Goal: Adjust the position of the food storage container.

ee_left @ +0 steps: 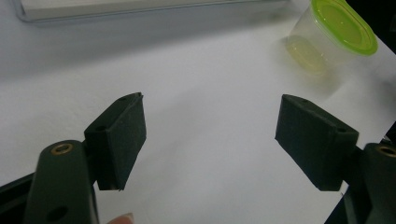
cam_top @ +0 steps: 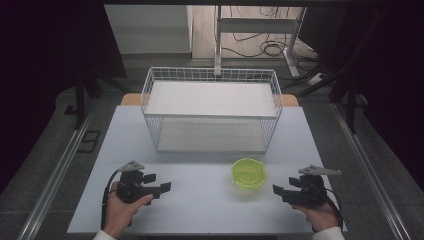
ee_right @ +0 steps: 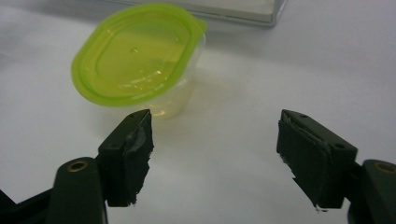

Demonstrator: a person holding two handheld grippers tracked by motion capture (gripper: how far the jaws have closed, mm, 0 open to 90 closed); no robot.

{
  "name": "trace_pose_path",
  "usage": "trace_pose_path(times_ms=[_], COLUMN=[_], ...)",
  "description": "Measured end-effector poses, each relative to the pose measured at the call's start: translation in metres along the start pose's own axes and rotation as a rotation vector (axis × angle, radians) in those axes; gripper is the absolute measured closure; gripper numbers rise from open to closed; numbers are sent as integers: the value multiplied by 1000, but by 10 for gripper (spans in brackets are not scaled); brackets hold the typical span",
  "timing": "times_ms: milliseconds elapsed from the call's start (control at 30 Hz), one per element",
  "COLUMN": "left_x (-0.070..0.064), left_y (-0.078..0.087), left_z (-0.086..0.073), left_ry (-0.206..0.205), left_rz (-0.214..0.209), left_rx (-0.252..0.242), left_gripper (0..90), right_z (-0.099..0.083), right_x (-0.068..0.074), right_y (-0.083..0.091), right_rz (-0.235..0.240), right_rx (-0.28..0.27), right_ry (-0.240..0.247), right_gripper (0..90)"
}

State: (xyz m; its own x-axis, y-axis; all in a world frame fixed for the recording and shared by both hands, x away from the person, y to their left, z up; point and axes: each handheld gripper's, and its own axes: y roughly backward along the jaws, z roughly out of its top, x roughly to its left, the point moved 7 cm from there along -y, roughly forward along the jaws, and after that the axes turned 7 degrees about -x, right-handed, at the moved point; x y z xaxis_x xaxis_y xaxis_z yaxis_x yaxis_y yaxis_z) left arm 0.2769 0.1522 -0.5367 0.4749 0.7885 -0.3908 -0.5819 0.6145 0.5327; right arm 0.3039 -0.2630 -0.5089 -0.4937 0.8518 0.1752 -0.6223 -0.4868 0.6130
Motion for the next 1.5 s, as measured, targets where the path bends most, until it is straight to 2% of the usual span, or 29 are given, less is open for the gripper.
trace_pose_path(times_ms=[200,267,400,533,600,700,767,800,833,867,967,1067,1233,1500], left_x=[-2,-1,0,0,0,0,0,0,1,1,1,1,0,1], left_y=[0,-1,-1,-1,-1,0,0,0,0,0,0,-1,-2,-2], left_z=[-1,-1,-1,-2,-2,-2,-2,-2,-2,-2,-3,-3,-3,-3], left_ry=[-3,-5,-3,-1,-2,3,2,1,2,2,-2,-6,-11,-12], left_rz=[-6,-3,1,1,-1,-4,-3,-2,-1,-1,2,1,0,7], left_rx=[3,5,6,7,6,3,4,5,5,5,8,9,15,11], left_gripper=[242,242,242,242,242,242,242,243,243,243,244,243,243,244], right_z=[15,21,33,38,38,33,31,25,23,23,20,19,16,14], right_x=[6,5,6,7,6,5,5,3,1,1,-1,-2,-2,2], right_y=[-1,-2,-8,-12,-16,-22,-24,-27,-28,-28,-31,-35,-47,-55], right_rz=[13,4,23,33,37,37,32,25,20,20,9,-1,-17,-29], right_rx=[20,27,49,50,56,86,90,114,125,125,143,165,189,200], right_ry=[-8,5,-11,-31,-35,-42,-44,-44,-41,-41,-31,-5,6,24], right_gripper=[345,371,423,481,535,667,703,776,809,809,887,890,890,890])
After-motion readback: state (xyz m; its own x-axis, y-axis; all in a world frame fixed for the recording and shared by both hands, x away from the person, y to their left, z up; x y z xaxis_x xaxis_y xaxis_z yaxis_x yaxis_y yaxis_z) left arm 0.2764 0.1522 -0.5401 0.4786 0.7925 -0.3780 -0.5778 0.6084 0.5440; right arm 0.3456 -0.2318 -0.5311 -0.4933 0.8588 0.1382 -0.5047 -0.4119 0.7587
